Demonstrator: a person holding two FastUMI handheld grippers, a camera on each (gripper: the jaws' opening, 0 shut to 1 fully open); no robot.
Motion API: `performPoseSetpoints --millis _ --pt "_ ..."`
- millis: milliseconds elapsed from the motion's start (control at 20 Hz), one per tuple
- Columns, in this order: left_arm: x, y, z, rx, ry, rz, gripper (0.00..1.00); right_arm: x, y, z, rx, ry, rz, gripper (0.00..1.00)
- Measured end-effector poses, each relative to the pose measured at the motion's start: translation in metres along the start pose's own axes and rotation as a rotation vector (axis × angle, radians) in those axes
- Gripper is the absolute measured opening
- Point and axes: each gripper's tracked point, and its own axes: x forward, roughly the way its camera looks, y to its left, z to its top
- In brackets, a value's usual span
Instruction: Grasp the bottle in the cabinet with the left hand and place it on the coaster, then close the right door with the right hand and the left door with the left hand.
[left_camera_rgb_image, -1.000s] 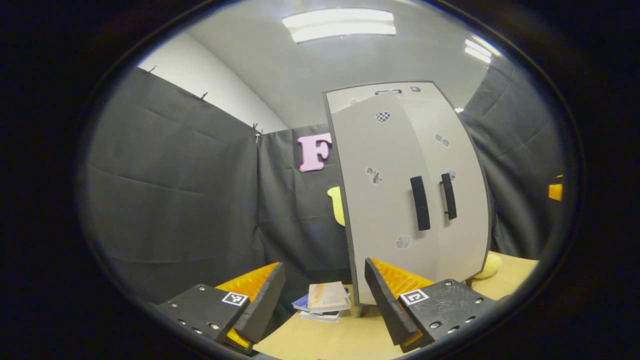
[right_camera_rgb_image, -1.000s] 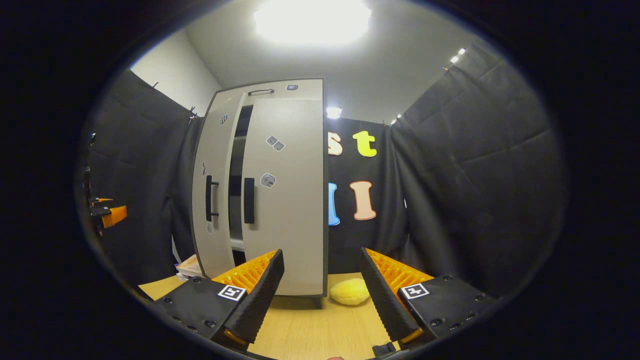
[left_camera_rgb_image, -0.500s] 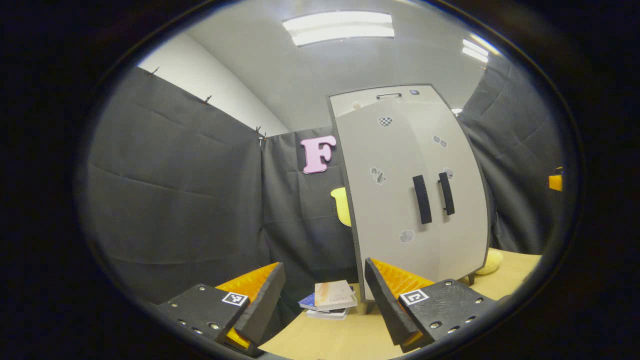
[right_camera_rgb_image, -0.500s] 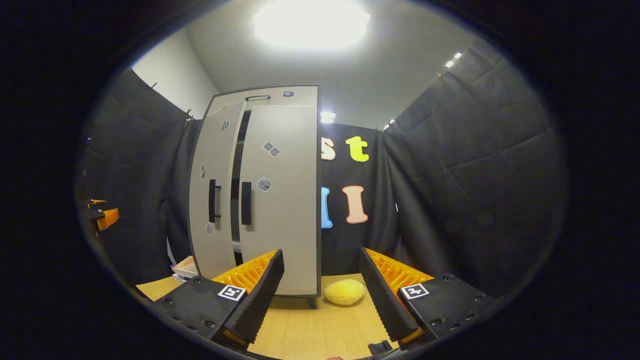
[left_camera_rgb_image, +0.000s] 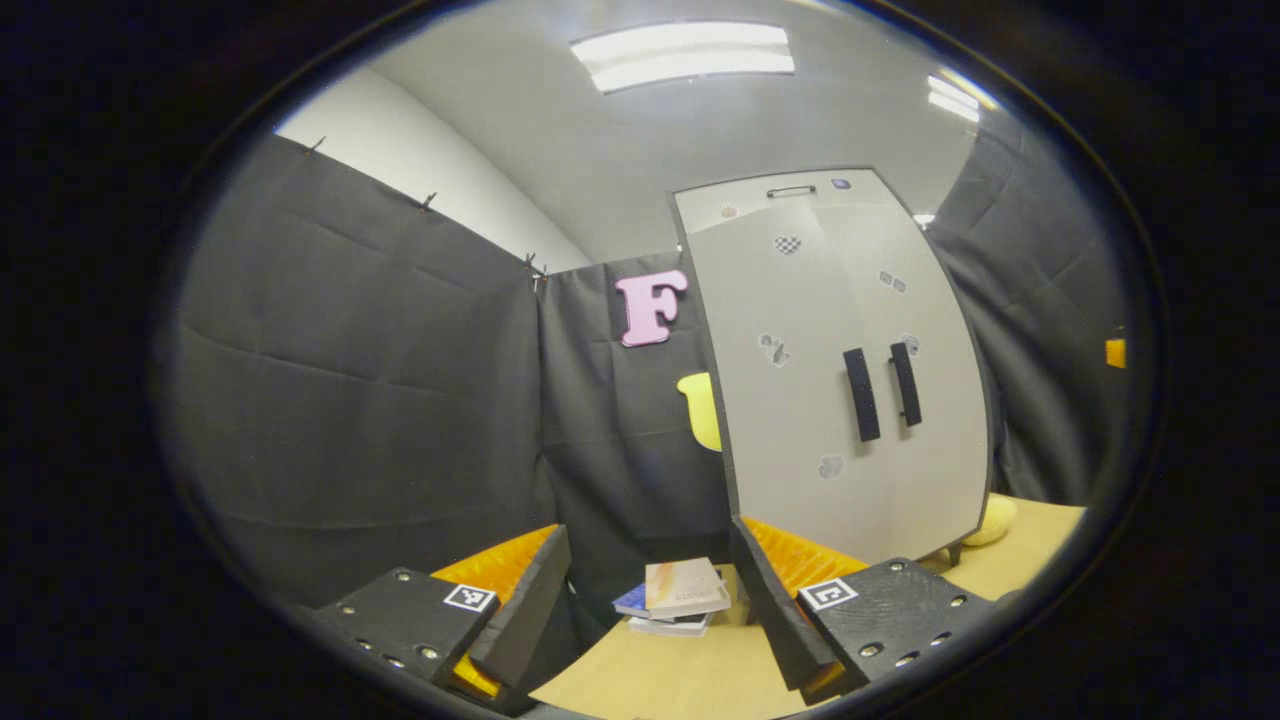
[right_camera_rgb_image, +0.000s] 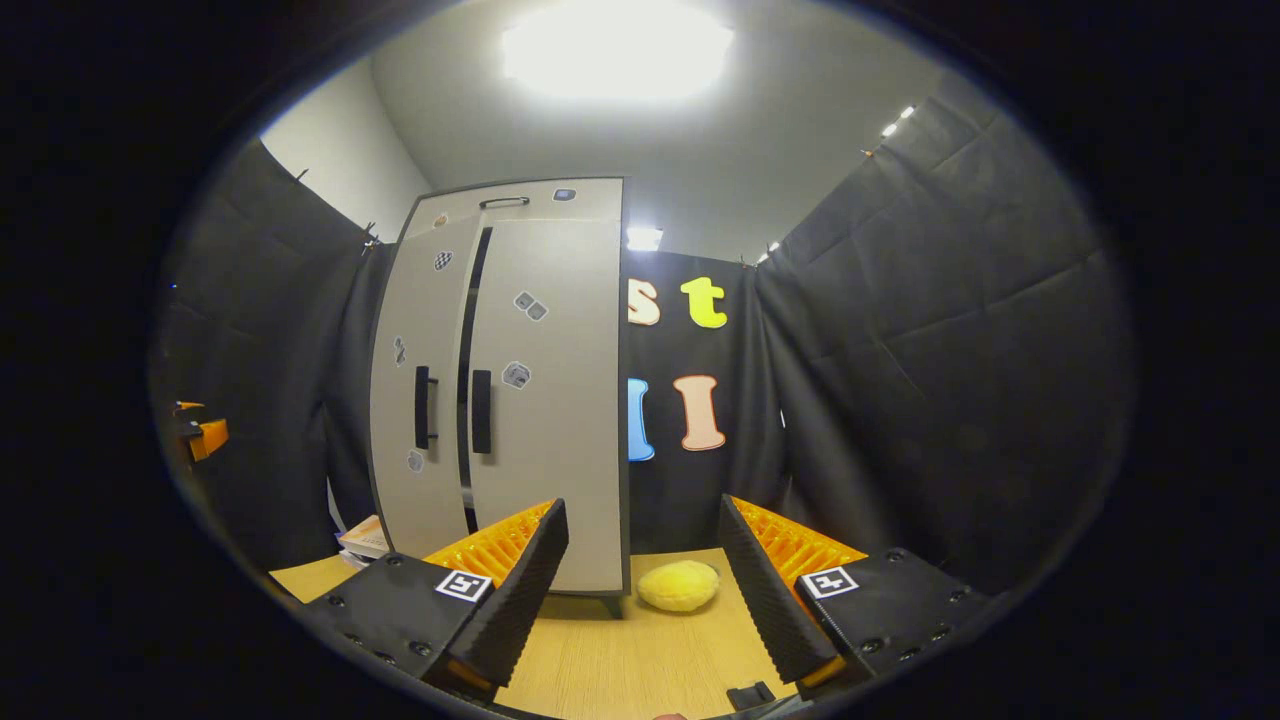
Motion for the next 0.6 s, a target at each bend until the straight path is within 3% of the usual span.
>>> performPoseSetpoints --millis 250,300,400,600 --pt "-0.0036 0.0033 -0.0017 0.003 0.005 -0.003 1.0 0.0007 0.0 0.0007 -0.009 -0.005 0.002 0.96" --pt "-0.0043 0.0037 -0.0023 0.001 0.009 -0.003 0.94 0.0004 0.0008 0.0005 -0.008 -0.006 0.005 0.96" --pt "-0.0051 0.0056 -0.0038 -0.007 0.012 -0.002 0.99 -0.0008 0.0019 -0.0014 -0.01 -0.004 0.007 0.96" --pt "-0.005 0.0052 -0.0071 0.001 0.018 0.001 0.99 -0.0025 0.0014 -0.0004 -0.018 -0.006 0.003 0.96"
